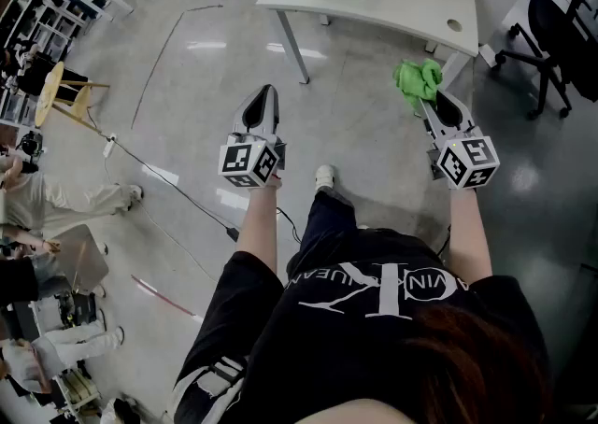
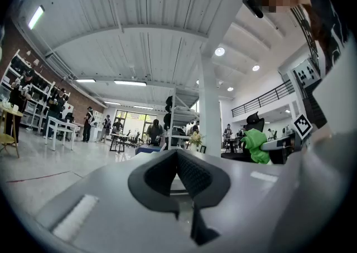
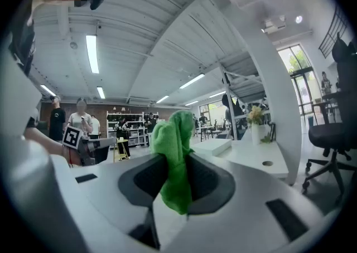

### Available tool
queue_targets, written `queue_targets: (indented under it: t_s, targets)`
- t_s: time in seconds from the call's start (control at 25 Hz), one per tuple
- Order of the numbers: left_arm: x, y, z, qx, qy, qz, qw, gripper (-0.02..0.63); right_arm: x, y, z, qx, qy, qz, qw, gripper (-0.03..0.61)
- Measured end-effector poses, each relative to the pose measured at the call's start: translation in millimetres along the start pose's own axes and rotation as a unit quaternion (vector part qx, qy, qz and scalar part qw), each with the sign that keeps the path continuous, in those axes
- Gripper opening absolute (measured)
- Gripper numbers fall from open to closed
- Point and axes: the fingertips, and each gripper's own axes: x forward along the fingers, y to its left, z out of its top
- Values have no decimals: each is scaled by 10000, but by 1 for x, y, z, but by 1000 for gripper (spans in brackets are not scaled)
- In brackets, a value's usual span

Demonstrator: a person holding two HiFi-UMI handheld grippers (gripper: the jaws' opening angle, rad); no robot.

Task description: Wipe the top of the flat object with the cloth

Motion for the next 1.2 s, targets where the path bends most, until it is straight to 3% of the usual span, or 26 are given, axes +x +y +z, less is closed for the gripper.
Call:
queue_targets:
  t_s: [0.48,1.2]
  targets:
    - [86,58,0,-48,166,-263,9995,12,100,-28,8,103,132,-135,9998,110]
    - [180,193,-7,-189,244,-636,9975,12,228,-45,8,541,10,-954,9940,110]
